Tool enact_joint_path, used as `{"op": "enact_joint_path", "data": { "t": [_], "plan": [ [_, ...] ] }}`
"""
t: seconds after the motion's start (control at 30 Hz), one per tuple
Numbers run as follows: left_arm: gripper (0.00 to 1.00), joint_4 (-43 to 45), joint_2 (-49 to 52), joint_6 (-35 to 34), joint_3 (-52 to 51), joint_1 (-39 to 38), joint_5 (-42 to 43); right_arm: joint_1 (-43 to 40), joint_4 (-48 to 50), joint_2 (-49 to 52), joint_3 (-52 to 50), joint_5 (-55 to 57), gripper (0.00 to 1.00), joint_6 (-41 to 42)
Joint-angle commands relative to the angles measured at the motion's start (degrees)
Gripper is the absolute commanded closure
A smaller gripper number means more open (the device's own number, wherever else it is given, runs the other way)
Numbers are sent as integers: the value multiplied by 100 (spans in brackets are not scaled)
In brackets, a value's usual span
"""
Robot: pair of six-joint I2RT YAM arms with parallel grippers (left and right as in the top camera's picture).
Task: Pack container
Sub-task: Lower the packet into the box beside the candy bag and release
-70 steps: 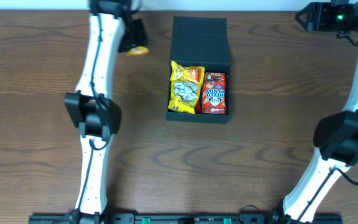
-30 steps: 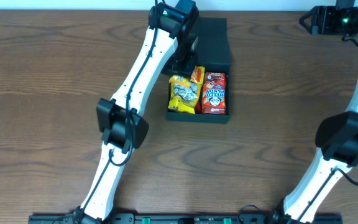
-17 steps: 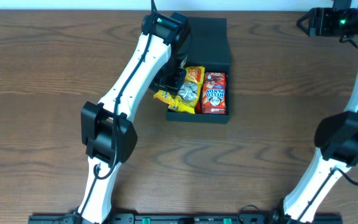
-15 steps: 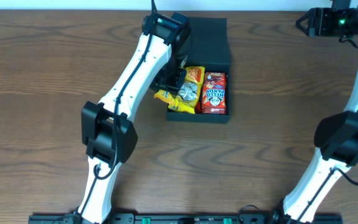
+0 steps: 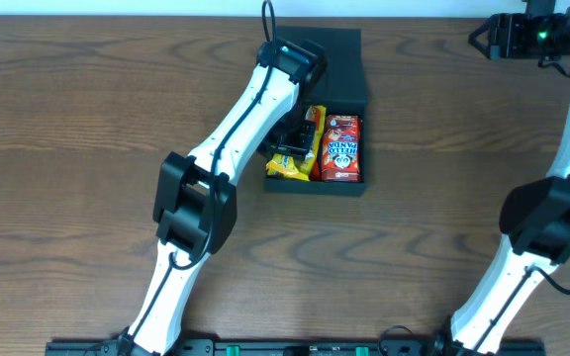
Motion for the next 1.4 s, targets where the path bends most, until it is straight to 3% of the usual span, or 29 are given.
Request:
{"op": "enact_joint_path", "data": {
  "t": [0.0,0.6,0.77,0.97,1.1,1.37],
  "plan": [
    [70,-76,256,-136,-63,-13,201,31,-13,-33,48,-42,33,-157],
    [75,0,614,-144,-48,-20,348,26,-2,-33,46,-42,32,-166],
    [75,168,605,638,-48,-20,260,26,0,-33,46,-42,32,-166],
    [79,170,444,1189,-37,-9,-509,26,0,-33,48,-44,32,-166],
    [76,310,245,2044,-37,-4,-588,26,4,-33,46,-44,32,-166],
    [76,516,229,2308,-37,-4,-588,26,2,-33,46,-44,32,-166]
  ]
}}
